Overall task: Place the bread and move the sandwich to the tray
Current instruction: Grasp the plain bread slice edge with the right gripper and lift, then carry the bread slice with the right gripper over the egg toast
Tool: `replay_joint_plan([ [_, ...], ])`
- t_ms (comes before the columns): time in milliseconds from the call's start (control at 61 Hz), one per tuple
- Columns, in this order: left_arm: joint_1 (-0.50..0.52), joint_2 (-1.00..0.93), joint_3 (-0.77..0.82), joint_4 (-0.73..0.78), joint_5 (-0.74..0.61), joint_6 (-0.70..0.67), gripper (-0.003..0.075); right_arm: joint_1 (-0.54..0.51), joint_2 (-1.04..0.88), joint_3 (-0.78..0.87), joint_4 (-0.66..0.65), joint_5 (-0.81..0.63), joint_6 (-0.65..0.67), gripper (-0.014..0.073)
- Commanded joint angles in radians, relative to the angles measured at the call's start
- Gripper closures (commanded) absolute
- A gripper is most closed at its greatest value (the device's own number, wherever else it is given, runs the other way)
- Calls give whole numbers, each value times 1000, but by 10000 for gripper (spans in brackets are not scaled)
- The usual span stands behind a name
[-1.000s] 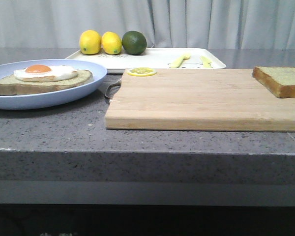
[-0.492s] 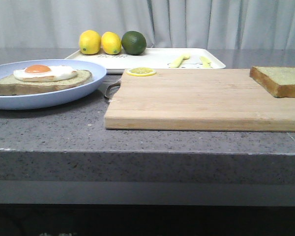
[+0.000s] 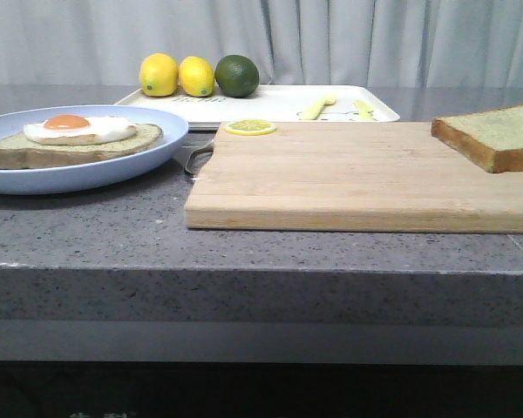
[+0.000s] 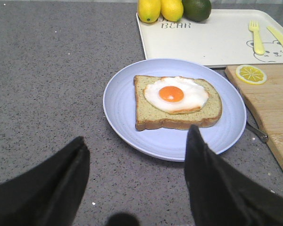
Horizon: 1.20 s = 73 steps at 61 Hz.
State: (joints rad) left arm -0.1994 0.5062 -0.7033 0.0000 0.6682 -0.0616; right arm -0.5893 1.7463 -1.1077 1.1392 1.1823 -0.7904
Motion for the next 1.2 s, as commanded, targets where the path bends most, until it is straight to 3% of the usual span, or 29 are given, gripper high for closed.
replay_joint_plan([
  [0, -9, 11, -26, 0, -75, 2, 281, 11, -83, -24, 103, 153, -15, 496],
  [328, -9, 11, -26, 0, -75, 2, 281, 146, -198, -24, 351, 152, -13, 496],
  [475, -9, 11, -26, 0, -77, 2, 281, 278, -208, -24, 517, 150, -13, 496],
  [607, -9, 11, -26, 0, -77, 2, 281, 431, -208, -24, 578, 87, -13, 496],
  [885, -9, 11, -26, 0, -86, 2, 281, 831, -193, -24, 728, -210, -13, 496],
  [1033, -9, 11, -26, 0, -86, 2, 281, 1032, -179, -48, 728, -495, -13, 496],
  [1180, -9, 11, -26, 0, -86, 2, 281, 1156, -145, -99, 728, -762, 13, 496],
])
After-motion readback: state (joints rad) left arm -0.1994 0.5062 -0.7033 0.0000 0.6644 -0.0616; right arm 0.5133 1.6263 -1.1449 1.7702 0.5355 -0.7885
